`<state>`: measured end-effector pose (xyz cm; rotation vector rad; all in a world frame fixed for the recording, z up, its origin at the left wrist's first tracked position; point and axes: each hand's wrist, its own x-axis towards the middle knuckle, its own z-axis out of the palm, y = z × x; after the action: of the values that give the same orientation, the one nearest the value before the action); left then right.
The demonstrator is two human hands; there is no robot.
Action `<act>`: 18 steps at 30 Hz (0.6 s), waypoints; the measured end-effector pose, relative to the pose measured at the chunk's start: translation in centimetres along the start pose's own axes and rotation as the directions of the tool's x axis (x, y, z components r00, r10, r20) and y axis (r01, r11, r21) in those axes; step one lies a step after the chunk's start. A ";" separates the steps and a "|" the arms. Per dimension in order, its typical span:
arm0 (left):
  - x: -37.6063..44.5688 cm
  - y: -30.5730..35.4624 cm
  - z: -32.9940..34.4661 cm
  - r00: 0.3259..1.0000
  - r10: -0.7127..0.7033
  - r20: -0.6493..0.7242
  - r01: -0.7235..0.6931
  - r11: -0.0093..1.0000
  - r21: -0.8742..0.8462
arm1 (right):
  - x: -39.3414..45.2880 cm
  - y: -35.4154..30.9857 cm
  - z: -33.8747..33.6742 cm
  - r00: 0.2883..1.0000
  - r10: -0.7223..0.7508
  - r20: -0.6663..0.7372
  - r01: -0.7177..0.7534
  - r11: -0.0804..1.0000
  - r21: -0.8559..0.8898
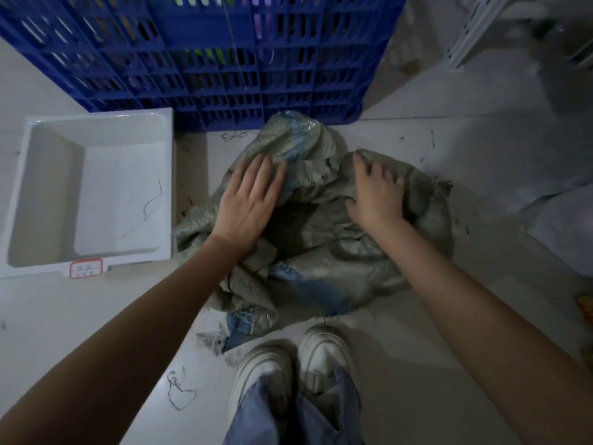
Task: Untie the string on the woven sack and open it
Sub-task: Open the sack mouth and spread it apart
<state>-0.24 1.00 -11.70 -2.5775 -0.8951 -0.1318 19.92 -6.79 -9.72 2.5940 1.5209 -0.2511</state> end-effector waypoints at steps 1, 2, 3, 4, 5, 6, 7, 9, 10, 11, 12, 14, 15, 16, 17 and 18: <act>0.1 -0.5 0.2 0.996 0.035 -0.079 -0.035 0.999 -0.003 | 0.3 0.4 0.0 0.999 -0.026 0.026 0.025 0.999 0.049; 0.0 -1.0 0.4 0.987 0.092 -0.133 -0.093 0.996 -0.004 | 0.5 0.7 0.0 0.997 -0.065 0.041 0.061 0.992 0.106; -0.1 -1.6 0.6 0.974 0.159 -0.160 -0.161 0.987 0.001 | 0.5 1.1 0.0 0.994 -0.103 0.036 0.095 0.977 0.193; -0.1 -2.2 0.8 0.965 0.210 -0.155 -0.212 0.977 0.001 | 0.4 1.5 -0.1 0.991 -0.132 0.014 0.122 0.944 0.306; -0.2 -2.7 0.8 0.963 0.234 -0.131 -0.238 0.971 -0.017 | 0.3 1.7 -0.1 0.989 -0.148 -0.011 0.139 0.896 0.423; -0.2 -3.2 0.8 0.968 0.227 -0.110 -0.234 0.971 -0.052 | 0.1 2.0 -0.2 0.987 -0.157 -0.033 0.150 0.837 0.525; -0.1 -3.4 0.7 0.982 0.173 -0.074 -0.180 0.977 -0.116 | 0.0 2.2 -0.2 0.986 -0.161 -0.042 0.152 0.771 0.618; 0.3 -3.1 -0.3 0.992 -0.111 0.066 0.128 0.923 -0.362 | -0.1 2.3 -0.1 0.989 -0.144 -0.033 0.117 0.629 0.769; 0.7 -2.7 -0.8 0.940 -0.293 0.172 0.340 0.799 -0.496 | -0.1 2.2 -0.1 0.993 -0.119 -0.018 0.083 0.568 0.819; 1.3 -2.2 -1.3 0.841 -0.463 0.278 0.530 0.609 -0.590 | 0.0 2.0 -0.1 0.996 -0.088 0.001 0.045 0.518 0.854; 2.0 -1.9 -1.6 0.714 -0.578 0.394 0.667 0.393 -0.632 | 0.0 1.8 -0.1 0.998 -0.062 0.021 0.011 0.477 0.879; 3.2 -1.6 -1.6 0.548 -0.622 0.559 0.760 0.092 -0.643 | 0.1 1.3 -0.2 0.996 -0.049 0.074 -0.048 0.405 0.913; 3.6 -1.7 -1.6 0.516 -0.608 0.603 0.765 0.010 -0.644 | 0.3 1.2 -0.3 0.994 -0.055 0.099 -0.071 0.381 0.922; 3.9 -2.0 -1.3 0.497 -0.580 0.646 0.762 -0.065 -0.644 | 0.5 1.2 -0.5 0.991 -0.057 0.121 -0.093 0.355 0.930; 4.2 -2.4 -1.1 0.471 -0.544 0.695 0.767 -0.138 -0.627 | 0.7 1.4 -0.7 0.988 -0.049 0.147 -0.124 0.324 0.938; 4.4 -3.0 -0.7 0.434 -0.491 0.755 0.777 -0.219 -0.589 | 0.9 1.6 -0.8 0.982 -0.038 0.183 -0.164 0.297 0.941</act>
<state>1.43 5.38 -9.04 -2.4751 -3.1705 -0.9845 21.83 -6.64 -9.12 3.2247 1.3785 -1.9039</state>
